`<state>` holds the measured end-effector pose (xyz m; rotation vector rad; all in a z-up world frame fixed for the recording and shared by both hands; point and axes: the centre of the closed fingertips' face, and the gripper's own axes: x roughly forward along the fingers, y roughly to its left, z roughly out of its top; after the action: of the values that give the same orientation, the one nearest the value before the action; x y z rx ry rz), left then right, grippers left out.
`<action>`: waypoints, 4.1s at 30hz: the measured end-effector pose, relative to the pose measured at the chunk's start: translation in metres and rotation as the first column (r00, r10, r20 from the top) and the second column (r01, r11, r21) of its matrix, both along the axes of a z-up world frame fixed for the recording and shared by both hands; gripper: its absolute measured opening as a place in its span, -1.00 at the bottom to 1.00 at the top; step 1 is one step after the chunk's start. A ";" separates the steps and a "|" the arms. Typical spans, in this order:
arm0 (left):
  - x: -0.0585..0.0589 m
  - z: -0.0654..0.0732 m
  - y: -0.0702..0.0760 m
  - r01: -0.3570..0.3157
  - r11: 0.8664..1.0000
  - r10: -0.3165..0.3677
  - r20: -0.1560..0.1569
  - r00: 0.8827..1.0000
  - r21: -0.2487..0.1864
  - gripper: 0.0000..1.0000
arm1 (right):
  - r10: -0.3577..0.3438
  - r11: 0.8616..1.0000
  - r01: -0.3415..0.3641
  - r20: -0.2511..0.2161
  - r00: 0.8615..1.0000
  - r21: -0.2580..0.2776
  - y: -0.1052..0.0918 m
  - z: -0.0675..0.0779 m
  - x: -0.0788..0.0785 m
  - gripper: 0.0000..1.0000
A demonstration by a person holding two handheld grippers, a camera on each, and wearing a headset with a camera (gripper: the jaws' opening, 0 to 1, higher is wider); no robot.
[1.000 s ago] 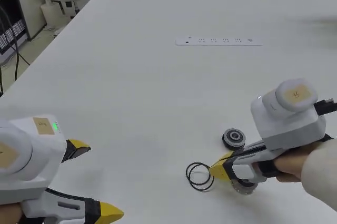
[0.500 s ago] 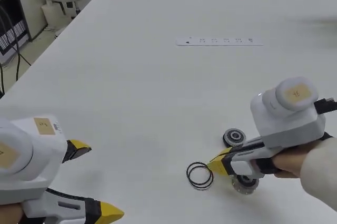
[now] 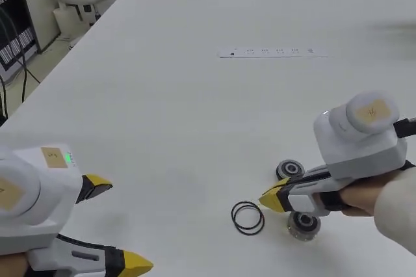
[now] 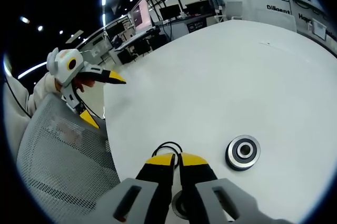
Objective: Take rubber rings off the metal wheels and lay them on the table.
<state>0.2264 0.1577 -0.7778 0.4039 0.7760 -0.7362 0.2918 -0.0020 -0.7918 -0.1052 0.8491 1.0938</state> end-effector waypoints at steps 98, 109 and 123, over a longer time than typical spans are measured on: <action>0.140 0.068 -0.200 0.484 0.833 -0.419 0.267 0.868 -0.267 0.03 | -0.183 0.966 0.145 0.170 0.968 0.212 -0.079 0.029 0.058 -0.41; 0.138 0.026 -0.214 0.491 0.834 -0.445 0.219 0.868 -0.252 -0.16 | -0.102 0.986 0.077 0.169 0.980 0.146 -0.071 0.002 0.051 -0.45; 0.121 -0.011 -0.228 0.509 0.834 -0.477 0.185 0.859 -0.213 -0.53 | -0.067 0.993 0.049 0.184 0.981 0.105 -0.064 -0.011 0.050 -0.49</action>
<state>0.3473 -0.0700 -0.7887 0.4164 0.4457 -1.2733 0.3418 -0.0660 -0.8026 -0.0976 0.6240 1.0515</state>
